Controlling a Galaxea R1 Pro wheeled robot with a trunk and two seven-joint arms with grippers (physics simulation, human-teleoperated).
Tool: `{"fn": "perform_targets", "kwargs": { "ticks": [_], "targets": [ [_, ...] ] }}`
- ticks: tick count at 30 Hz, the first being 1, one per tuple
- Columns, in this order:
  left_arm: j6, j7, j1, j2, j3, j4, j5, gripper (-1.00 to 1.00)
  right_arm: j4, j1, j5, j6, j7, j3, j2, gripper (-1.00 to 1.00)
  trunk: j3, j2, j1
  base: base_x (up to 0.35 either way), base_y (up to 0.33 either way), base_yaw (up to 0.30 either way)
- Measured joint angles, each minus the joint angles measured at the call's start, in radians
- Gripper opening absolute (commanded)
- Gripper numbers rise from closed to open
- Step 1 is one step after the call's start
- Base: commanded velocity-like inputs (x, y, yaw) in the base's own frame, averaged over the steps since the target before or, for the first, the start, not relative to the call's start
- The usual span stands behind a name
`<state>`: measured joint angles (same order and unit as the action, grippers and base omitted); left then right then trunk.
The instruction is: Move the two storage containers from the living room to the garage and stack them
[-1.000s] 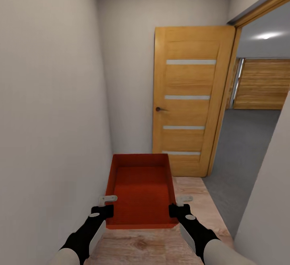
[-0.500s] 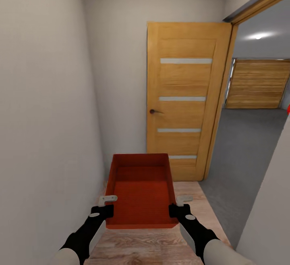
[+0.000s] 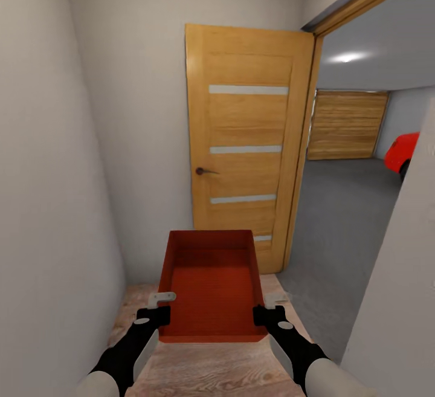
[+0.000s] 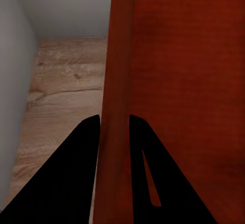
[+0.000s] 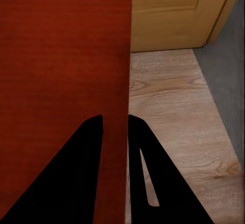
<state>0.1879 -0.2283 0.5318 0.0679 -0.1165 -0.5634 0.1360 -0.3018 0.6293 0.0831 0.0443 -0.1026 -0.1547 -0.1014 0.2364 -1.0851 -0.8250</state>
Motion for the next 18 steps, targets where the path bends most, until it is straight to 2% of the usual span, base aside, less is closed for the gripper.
{"fn": "perform_targets", "kwargs": {
  "ticks": [8,18],
  "targets": [
    [0.004,0.000,0.000,-0.002,-0.001,-0.004,0.000,-1.00,0.000,0.000,0.000,0.000,0.000,0.002,-0.001,-1.00,0.000,0.000,0.000,0.290,0.000,-0.286],
    [0.011,0.000,0.000,-0.004,-0.006,-0.009,0.002,-1.00,0.000,0.000,0.000,-0.001,0.000,0.004,-0.002,-1.00,0.000,0.000,-0.001,0.030,0.000,-0.286]
  ]
}}
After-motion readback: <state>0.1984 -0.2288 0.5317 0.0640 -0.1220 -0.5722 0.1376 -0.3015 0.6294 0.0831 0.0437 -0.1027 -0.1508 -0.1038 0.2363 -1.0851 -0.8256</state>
